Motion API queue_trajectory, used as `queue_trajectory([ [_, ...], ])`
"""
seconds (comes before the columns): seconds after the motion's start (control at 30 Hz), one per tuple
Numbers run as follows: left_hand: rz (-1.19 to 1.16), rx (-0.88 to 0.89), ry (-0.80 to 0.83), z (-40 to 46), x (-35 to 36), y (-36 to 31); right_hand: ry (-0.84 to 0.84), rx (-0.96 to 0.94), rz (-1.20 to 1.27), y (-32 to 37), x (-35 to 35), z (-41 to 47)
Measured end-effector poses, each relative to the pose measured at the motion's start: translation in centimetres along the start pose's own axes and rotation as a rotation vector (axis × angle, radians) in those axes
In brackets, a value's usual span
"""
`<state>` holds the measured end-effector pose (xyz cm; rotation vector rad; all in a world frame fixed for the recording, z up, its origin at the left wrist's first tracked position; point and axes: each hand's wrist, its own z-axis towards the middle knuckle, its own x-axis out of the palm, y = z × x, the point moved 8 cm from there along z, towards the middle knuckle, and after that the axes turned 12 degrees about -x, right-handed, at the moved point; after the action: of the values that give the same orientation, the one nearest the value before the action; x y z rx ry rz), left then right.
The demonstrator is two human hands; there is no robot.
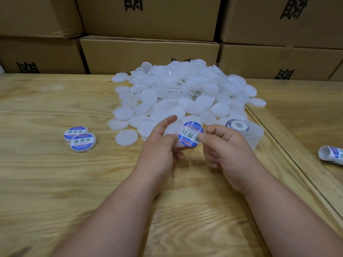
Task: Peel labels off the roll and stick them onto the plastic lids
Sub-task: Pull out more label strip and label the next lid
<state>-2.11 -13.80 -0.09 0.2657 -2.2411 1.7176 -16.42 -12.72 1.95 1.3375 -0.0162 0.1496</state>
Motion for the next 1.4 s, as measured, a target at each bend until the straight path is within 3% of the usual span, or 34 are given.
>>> queue_trajectory([
  [0.37,-0.015,0.025,0.131,-0.5,1.1,-0.3,0.029,0.011,-0.054,-0.1,0.4,-0.2],
  [1.4,0.164,0.083,0.067,-0.8,1.3,-0.5,0.035,-0.013,-0.205,-0.5,0.4,0.1],
])
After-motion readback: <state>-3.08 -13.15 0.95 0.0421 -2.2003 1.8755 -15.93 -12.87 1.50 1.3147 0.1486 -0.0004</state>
